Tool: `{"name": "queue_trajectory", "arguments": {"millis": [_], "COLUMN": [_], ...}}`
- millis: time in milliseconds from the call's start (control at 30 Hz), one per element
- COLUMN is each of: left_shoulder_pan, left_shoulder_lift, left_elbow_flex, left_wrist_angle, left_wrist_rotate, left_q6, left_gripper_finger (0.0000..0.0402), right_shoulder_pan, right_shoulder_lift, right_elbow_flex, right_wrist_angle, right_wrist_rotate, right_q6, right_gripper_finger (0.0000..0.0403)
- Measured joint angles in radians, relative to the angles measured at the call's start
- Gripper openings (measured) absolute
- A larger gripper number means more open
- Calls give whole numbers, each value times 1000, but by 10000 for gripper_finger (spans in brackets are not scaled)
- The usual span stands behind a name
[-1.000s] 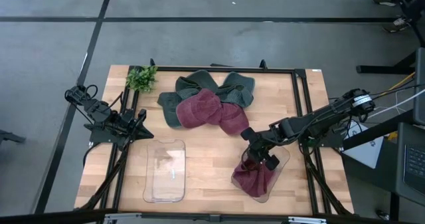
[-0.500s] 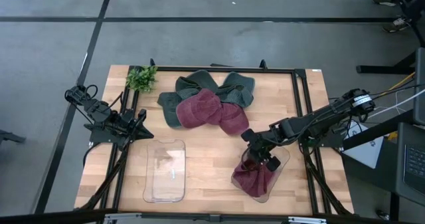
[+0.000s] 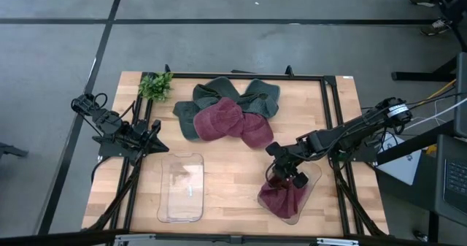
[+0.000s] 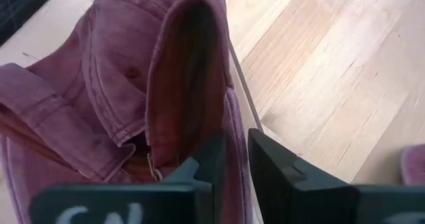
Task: Pick & Place hat
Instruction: Put the right red cap into the right transparent bin
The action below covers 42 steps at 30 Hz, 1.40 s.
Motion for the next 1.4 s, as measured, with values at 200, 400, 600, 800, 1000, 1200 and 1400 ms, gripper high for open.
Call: {"name": "queue_trajectory", "arguments": {"millis": [200,400,600,800,1000,1200,1400], "left_shoulder_pan": [0,0,0,0,0,0,0], "left_shoulder_lift": [0,0,0,0,0,0,0], "left_elbow_flex": [0,0,0,0,0,0,0], "left_wrist_angle": [0,0,0,0,0,0,0], "left_wrist_rotate": [0,0,0,0,0,0,0], "left_q6": [0,0,0,0,0,0,0], "left_gripper_finger": [8,12,11,13,9,10,12], "right_shoulder_pan": [0,0,0,0,0,0,0], "right_shoulder_lift": [0,0,-10,-51,-96,-109,-111], "right_elbow_flex": [0,1,14,91,196,309,429], "right_wrist_angle": [-3,-7,-35,-164,-366,-559,-708], "right_wrist_rotate": [1,1,0,6,111,273,390], "right_q6": [-4,0,12,28,63,148,295], "right_gripper_finger": [23,16,6,3,3,3,2]}}
